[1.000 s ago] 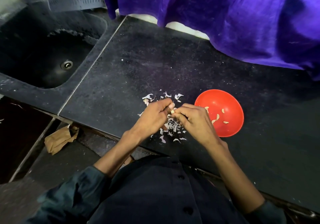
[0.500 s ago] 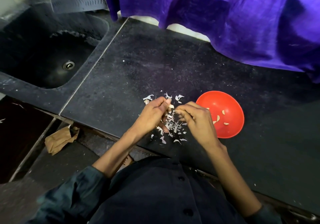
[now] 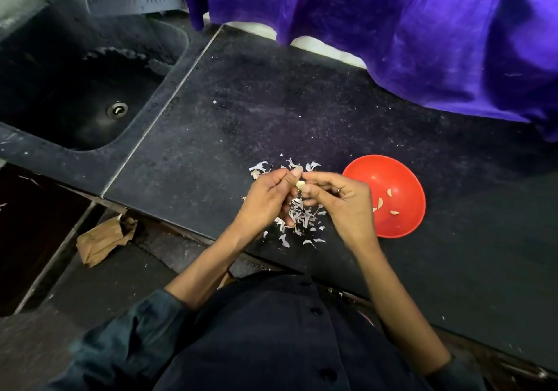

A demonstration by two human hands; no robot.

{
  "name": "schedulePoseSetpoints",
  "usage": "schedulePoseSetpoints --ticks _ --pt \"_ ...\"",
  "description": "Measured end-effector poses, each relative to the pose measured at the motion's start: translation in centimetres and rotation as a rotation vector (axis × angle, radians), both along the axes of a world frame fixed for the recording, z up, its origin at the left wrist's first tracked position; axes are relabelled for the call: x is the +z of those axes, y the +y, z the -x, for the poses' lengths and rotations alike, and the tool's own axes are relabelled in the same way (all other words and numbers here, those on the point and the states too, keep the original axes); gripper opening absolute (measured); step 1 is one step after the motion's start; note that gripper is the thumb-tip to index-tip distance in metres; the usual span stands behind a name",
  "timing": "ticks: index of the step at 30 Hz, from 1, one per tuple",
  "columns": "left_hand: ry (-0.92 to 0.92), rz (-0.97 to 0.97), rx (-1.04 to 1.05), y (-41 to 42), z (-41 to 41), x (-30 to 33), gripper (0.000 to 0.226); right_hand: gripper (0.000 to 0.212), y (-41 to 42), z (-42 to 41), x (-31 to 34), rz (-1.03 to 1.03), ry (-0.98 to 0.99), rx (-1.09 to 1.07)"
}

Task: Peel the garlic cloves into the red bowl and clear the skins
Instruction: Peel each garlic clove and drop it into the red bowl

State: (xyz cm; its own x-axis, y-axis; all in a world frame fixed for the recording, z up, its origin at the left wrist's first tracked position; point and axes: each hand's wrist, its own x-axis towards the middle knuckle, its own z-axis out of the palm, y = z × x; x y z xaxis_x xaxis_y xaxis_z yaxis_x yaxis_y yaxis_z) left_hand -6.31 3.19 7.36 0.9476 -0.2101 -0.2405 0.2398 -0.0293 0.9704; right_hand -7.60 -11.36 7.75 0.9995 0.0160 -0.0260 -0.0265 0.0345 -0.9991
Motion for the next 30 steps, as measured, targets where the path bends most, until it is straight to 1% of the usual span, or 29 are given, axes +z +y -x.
schedulePoseSetpoints --ticks 4,8,9,13,17,20,21,24,25,27,29,30 --pt "-0.047 -0.039 0.059 -0.4 0.3 0.0 0.042 0.018 0.3 0.2 0.2 -0.037 -0.016 -0.046" --pt "-0.062 -0.034 0.087 -0.8 0.6 0.2 0.045 0.016 0.8 0.6 0.0 -0.066 -0.022 -0.089" --pt "-0.075 -0.057 0.093 -0.9 0.6 0.2 0.046 0.015 0.9 0.6 0.1 -0.073 -0.019 -0.102" --pt "-0.195 -0.248 0.097 -1.0 0.6 0.2 0.045 0.011 1.1 0.8 0.1 -0.089 -0.019 -0.133" --pt "-0.292 -0.333 0.111 -1.2 0.9 0.3 0.042 0.011 1.2 0.8 0.1 -0.091 -0.03 -0.139" --pt "-0.305 -0.36 0.114 -1.2 0.9 0.0 0.038 0.01 1.2 0.9 -0.1 -0.093 -0.012 -0.161" --pt "-0.291 -0.35 0.117 -1.2 0.9 0.0 0.037 0.008 1.1 0.9 -0.1 -0.089 -0.005 -0.166" --pt "-0.214 -0.216 0.175 -1.2 0.8 0.1 0.033 0.003 0.6 0.7 -0.3 -0.094 0.04 -0.192" --pt "-0.204 -0.174 0.193 -1.1 0.8 0.0 0.028 0.004 0.4 0.6 -0.3 -0.137 0.08 -0.199" --pt "-0.21 -0.102 0.182 -0.6 0.5 -0.3 0.005 0.008 0.0 0.5 -0.1 -0.3 0.191 -0.185" --pt "-0.229 -0.062 0.132 -0.2 0.2 -0.3 0.025 0.016 -0.4 0.5 -0.1 -0.442 0.286 -0.15" --pt "-0.238 -0.051 0.096 -0.1 0.2 -0.2 0.031 0.019 -0.5 0.5 -0.1 -0.475 0.311 -0.136"
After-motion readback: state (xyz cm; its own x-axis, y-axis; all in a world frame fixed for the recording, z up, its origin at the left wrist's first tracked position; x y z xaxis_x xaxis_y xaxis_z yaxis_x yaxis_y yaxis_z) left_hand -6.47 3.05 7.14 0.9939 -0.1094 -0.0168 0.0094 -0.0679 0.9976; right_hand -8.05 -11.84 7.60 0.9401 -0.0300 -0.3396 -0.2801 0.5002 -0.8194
